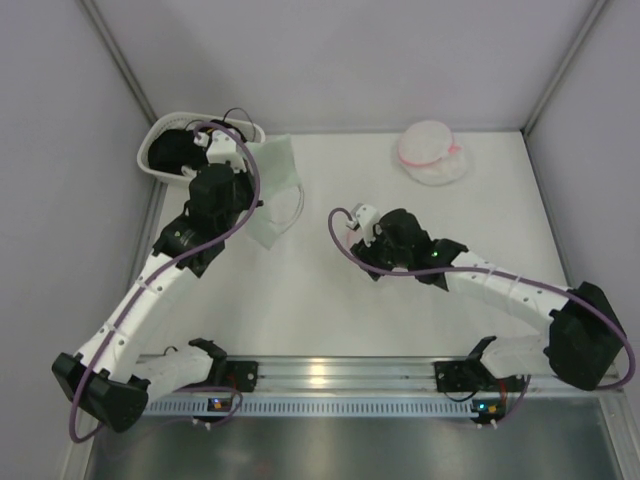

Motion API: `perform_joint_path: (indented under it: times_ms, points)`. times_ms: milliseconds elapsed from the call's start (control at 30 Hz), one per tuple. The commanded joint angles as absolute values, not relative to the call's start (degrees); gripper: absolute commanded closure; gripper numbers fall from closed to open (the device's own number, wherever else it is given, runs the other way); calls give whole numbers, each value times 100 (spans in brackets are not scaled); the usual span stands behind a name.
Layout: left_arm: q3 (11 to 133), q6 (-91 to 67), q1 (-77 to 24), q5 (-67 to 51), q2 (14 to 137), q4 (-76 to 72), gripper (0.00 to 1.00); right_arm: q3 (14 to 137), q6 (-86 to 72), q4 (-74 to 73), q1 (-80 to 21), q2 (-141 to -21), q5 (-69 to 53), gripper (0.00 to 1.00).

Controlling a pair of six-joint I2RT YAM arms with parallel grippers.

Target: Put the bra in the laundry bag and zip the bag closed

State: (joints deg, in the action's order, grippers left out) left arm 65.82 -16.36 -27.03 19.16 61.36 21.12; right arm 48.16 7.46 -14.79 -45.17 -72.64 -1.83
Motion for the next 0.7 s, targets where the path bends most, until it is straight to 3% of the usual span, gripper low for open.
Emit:
perform_joint_path:
  times_ms: [0,133,233,367,467,667]
  points:
    - [6557,-1608,-2672,1934,6091,1969,100,5071,879,-1547,-4632,-7444,-27,46]
    - [6565,-1608,-2663,1890,6082,1969,100,5133,879,-1547,-4632,-7602,351,53]
    - [6565,-1600,-2663,1881,6082,1969,100,5212,853,-1547,-4641,-7708,396,64]
    - [6565,-1591,-2663,1872,6073,1977,100,5265,800,-1591,-4632,-7699,282,80]
    - [6548,-1591,-2663,1863,6100,1977,100,5212,765,-1538,-4632,-7577,307,100]
    - [6574,-1582,-2654,1732,6135,1978,100,5361,686,-1670,-4632,-7515,361,96]
